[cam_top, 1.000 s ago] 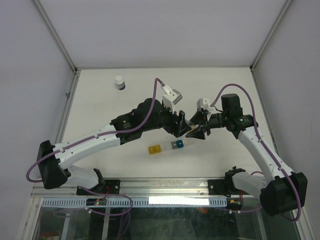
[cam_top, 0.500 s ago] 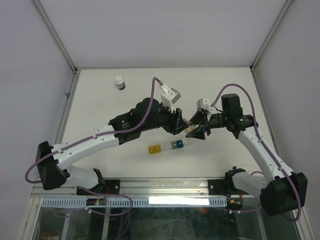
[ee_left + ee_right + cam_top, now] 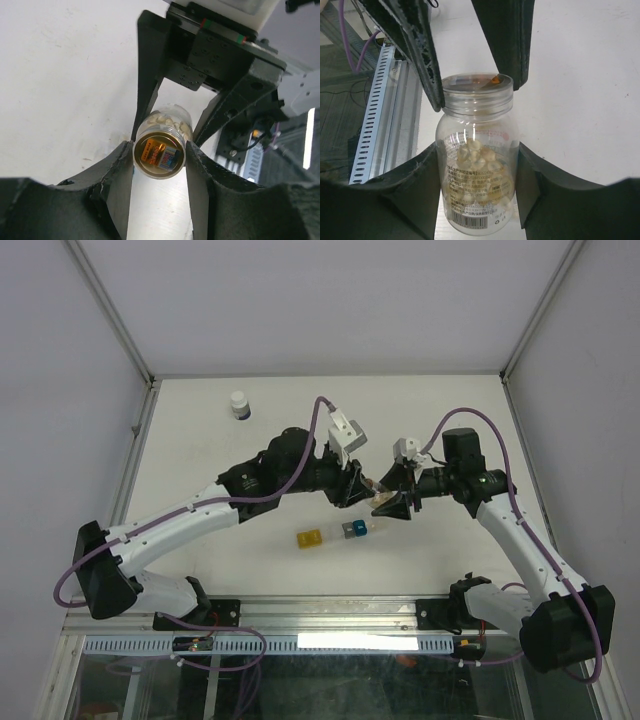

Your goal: Sort the pills into containers

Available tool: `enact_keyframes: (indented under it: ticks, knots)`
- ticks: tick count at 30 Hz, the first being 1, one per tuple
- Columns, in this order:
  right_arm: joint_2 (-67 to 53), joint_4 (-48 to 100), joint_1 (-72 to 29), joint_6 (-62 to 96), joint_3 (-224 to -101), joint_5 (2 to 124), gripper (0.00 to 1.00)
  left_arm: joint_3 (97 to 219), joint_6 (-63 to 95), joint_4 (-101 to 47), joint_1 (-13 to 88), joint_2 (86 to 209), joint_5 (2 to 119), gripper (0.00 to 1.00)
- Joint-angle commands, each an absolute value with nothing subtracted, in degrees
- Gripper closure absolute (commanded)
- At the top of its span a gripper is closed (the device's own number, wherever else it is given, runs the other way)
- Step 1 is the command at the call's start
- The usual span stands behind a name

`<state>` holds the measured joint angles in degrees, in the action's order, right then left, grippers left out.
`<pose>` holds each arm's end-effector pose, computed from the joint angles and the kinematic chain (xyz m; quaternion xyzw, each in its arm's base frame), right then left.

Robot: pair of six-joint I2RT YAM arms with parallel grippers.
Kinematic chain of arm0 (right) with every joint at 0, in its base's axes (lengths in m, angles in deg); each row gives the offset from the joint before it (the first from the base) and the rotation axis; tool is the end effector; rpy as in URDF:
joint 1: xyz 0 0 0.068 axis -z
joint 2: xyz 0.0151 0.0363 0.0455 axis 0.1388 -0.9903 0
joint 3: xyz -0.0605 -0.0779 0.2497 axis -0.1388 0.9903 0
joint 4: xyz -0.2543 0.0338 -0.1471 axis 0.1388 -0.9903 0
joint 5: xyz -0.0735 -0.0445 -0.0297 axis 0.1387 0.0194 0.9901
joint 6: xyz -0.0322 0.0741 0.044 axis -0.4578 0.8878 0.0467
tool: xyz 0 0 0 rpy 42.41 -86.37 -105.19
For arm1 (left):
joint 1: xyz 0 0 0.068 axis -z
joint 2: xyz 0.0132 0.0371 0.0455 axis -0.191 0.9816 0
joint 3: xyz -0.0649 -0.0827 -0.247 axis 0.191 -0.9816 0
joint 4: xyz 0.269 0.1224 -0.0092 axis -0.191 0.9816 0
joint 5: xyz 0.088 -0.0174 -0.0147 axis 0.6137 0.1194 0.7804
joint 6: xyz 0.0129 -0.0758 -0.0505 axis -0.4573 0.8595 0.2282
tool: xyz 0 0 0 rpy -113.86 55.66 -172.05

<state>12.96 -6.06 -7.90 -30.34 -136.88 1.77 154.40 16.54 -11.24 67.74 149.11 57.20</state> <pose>0.2262 0.1444 0.2714 -0.5521 0.5672 0.4403 0.4238 0.2014 -0.3367 0.3251 0.3667 0.7420 -0.3808 0.4124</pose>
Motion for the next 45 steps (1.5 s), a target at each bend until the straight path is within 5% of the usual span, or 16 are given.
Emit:
enact_keyframes:
  ticks: [1,4,5,7,12,25,30,35,45]
  knots:
    - [14.3,-3.2,-7.6,-29.9,-137.6,-0.1,1.0,155.5,-7.1,-7.9,67.3,151.3,39.9,0.63]
    - [14.2,-3.1,-7.5,-29.9,-137.6,0.0,1.0,155.3,-25.6,-3.3,67.0,151.3,33.5,0.55]
    - [14.2,-3.1,-7.5,-29.9,-137.6,0.0,1.0,155.1,-29.3,-2.8,66.7,150.8,33.7,0.46]
    - [14.2,-3.1,-7.5,-29.9,-137.6,0.1,1.0,156.0,-32.2,-2.7,65.6,150.8,35.6,0.26]
    - [13.9,-3.1,-7.5,-30.0,-137.5,0.2,1.0,155.6,-28.0,-10.4,63.5,148.1,42.1,0.02]
    - [13.2,-3.2,-7.5,-30.1,-137.5,0.3,1.0,132.0,20.9,-40.8,61.2,130.0,53.3,0.02]
    - [13.0,-3.2,-7.5,-30.2,-137.5,0.5,1.0,134.1,39.4,-35.1,61.5,131.6,57.4,0.28]
    - [12.4,-3.2,-7.5,-30.2,-137.5,0.3,1.0,143.1,36.6,-22.1,69.5,136.5,71.2,0.28]
    - [11.8,-3.2,-7.5,-30.1,-137.5,0.5,1.0,151.1,33.0,-14.1,71.5,143.9,76.9,0.24]
